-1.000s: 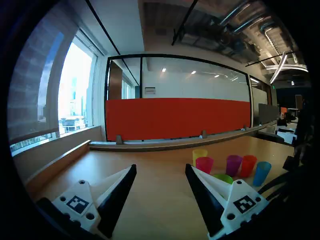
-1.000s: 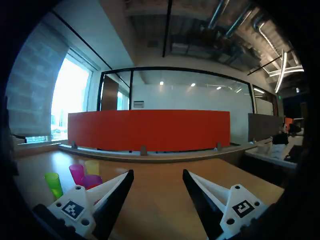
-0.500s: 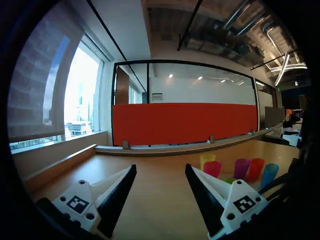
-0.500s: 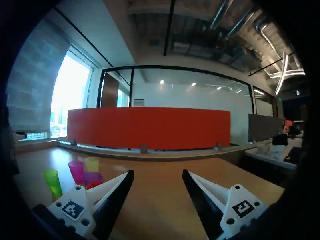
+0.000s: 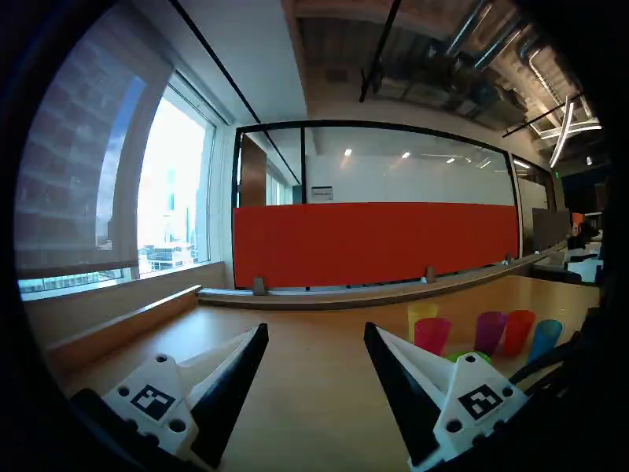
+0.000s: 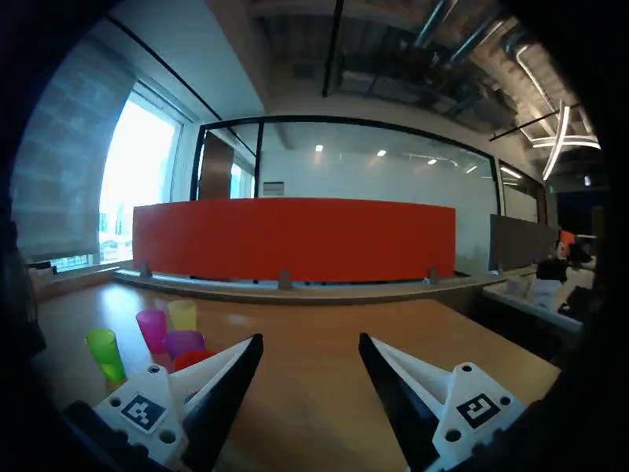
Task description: Pour water
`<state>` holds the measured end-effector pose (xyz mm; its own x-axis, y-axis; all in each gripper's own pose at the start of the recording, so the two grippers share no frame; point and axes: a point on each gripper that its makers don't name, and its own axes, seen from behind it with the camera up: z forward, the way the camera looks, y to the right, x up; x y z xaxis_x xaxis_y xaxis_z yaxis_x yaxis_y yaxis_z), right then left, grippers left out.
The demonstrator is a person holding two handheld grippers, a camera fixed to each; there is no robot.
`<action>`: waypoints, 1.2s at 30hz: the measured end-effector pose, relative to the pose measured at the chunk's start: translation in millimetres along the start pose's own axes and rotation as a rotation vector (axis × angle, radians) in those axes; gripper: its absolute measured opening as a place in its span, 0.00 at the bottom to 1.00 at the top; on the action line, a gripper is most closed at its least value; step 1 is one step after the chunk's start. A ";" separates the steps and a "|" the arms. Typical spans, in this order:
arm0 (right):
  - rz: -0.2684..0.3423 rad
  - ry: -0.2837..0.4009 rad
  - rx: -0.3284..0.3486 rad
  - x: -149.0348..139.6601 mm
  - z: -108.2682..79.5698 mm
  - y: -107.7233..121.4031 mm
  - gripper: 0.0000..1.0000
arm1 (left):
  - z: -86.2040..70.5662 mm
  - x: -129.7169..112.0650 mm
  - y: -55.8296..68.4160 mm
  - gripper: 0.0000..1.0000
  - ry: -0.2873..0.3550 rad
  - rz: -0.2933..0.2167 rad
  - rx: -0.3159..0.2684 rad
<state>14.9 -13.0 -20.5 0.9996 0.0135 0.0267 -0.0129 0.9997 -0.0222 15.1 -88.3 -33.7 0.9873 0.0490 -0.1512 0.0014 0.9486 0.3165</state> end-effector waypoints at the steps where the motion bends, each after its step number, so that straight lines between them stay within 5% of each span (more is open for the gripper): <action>1: 0.000 -0.002 -0.001 1.2 -0.2 -0.4 0.94 | 0.7 -2.8 -1.7 0.90 -0.004 -0.002 0.005; 14: 0.000 -0.021 -0.020 4.3 1.6 -4.8 0.94 | 8.7 -12.9 -2.9 0.90 0.000 -0.017 0.037; 36: -0.014 -0.033 -0.021 4.3 3.4 -6.2 0.94 | 8.0 -30.1 16.5 0.90 -0.005 -0.066 0.034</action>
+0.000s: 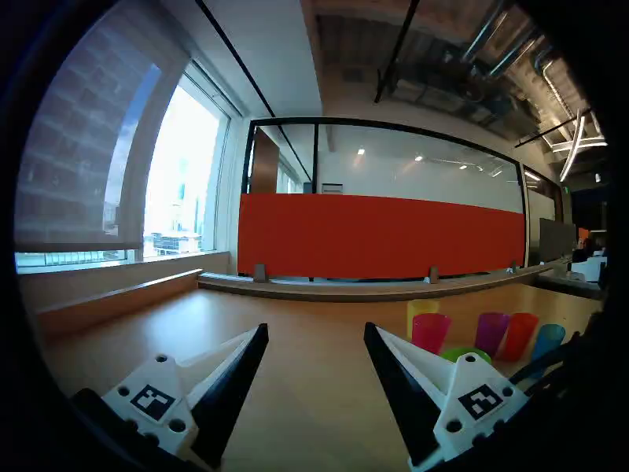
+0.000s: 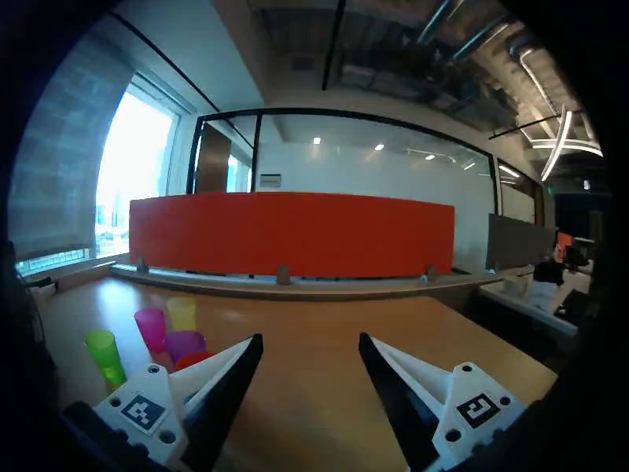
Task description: Pour water
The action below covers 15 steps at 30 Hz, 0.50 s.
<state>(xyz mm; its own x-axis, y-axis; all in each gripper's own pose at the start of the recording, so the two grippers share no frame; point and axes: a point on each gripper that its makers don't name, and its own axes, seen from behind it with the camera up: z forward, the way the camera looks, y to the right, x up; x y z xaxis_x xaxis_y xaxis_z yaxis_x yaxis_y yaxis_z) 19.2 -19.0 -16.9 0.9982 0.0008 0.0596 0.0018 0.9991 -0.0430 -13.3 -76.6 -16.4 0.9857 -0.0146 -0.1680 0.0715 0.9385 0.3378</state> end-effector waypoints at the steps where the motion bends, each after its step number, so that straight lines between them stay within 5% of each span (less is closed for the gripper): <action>1: 0.000 0.002 0.000 0.6 -0.3 0.3 0.94 | 0.1 -0.7 0.3 0.90 -0.001 0.000 -0.001; 15: -0.001 0.006 -0.003 2.4 -1.5 1.2 0.94 | 0.4 -11.3 1.0 0.90 -0.023 0.003 0.000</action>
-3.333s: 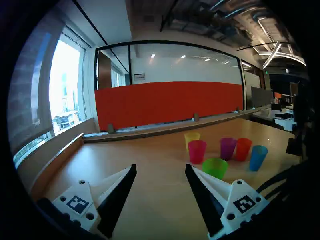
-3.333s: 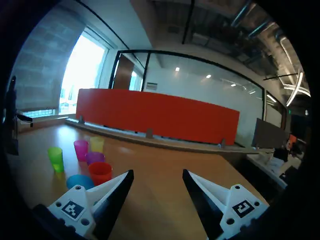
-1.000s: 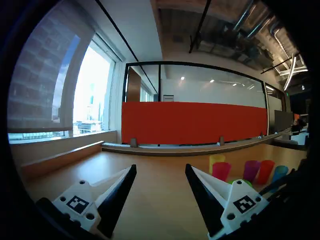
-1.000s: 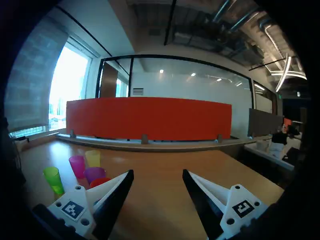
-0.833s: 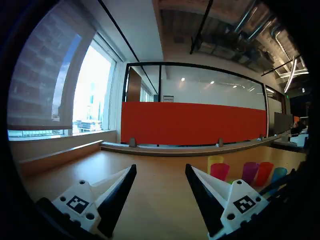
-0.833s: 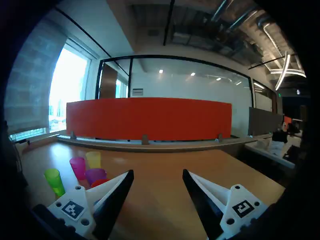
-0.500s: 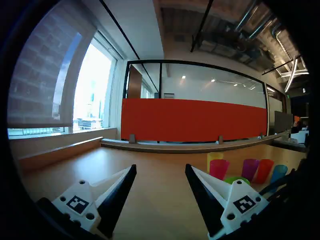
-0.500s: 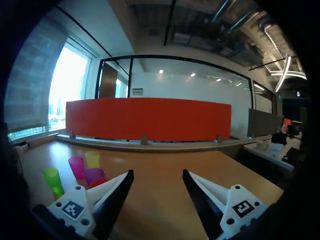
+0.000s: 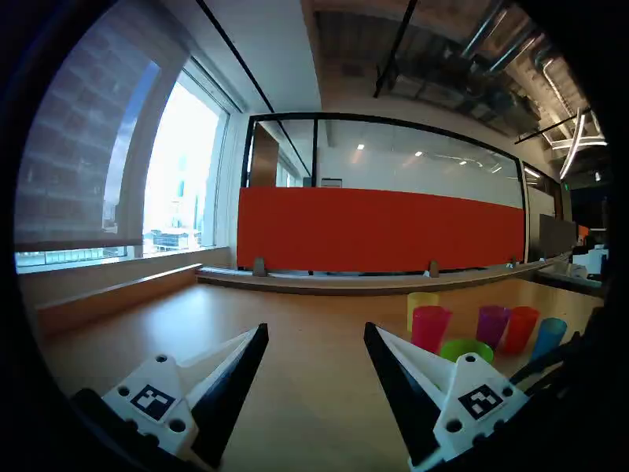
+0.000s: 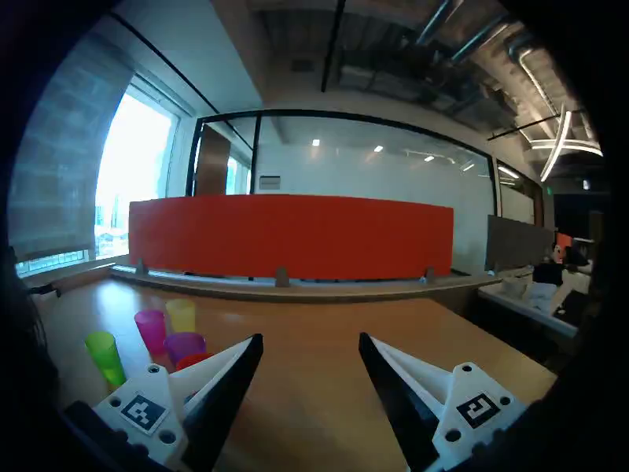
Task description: Pour water
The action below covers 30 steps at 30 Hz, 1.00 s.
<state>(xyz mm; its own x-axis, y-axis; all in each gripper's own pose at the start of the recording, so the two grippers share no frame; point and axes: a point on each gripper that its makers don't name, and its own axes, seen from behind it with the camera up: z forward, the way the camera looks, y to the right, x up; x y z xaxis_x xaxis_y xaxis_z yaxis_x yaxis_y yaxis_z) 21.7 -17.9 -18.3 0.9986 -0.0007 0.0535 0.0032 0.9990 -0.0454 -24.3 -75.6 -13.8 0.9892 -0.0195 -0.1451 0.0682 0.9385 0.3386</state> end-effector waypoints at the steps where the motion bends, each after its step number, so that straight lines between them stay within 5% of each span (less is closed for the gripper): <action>1: -0.001 0.001 0.000 0.4 -0.1 0.2 0.94 | 0.0 -1.3 -0.2 0.90 -0.003 0.000 0.001; 30: -0.027 0.021 0.001 9.9 -8.9 2.9 0.94 | 0.2 -5.9 4.5 0.90 -0.009 0.044 0.001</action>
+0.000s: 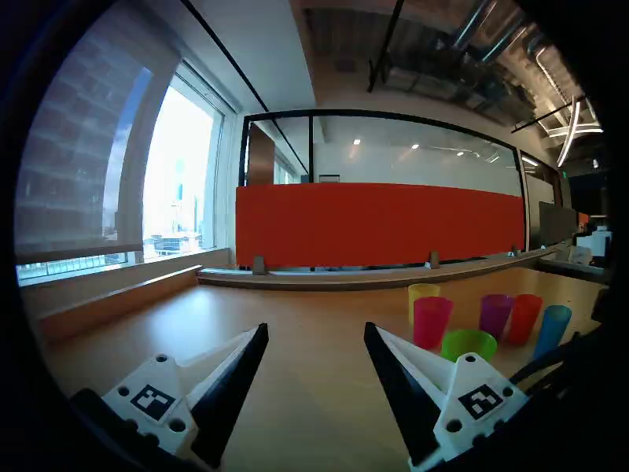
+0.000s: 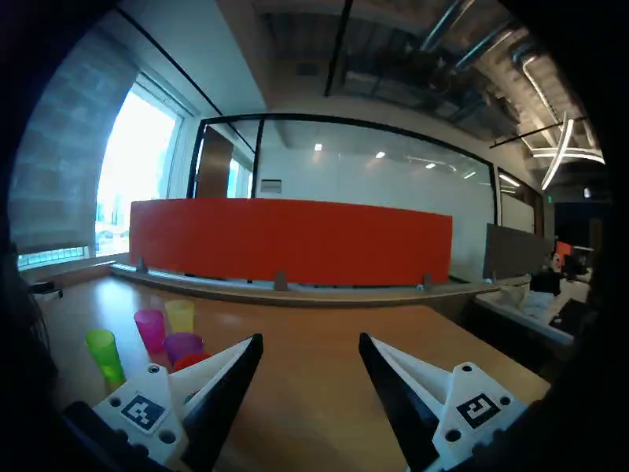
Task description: Pour water
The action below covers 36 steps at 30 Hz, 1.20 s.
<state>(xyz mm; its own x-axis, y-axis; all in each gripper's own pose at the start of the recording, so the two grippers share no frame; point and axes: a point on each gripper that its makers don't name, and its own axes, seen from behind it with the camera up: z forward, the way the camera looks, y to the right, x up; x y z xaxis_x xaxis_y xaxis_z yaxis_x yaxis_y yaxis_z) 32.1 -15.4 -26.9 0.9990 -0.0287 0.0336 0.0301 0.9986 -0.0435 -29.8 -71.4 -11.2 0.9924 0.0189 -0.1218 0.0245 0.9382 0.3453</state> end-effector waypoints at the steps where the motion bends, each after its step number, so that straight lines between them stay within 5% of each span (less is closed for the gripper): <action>1: -0.001 0.004 0.001 0.6 0.0 -0.2 0.94 | 0.0 0.0 0.0 0.90 0.000 0.000 0.000; 20: 0.023 0.106 0.022 10.3 20.3 -0.7 0.94 | 0.3 -1.1 0.3 0.90 0.001 0.001 0.000; 36: 0.018 0.097 0.010 -13.5 18.2 4.6 0.95 | 0.7 -1.5 -0.4 0.90 0.001 0.001 0.000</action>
<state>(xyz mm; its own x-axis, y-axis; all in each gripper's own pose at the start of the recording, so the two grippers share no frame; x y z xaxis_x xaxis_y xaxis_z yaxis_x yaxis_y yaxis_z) 18.2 -9.7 -9.3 0.9979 -0.0143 -0.0639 0.0122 0.9994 -0.0332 -31.2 -72.1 -10.5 0.9922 0.0199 -0.1227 0.0239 0.9381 0.3455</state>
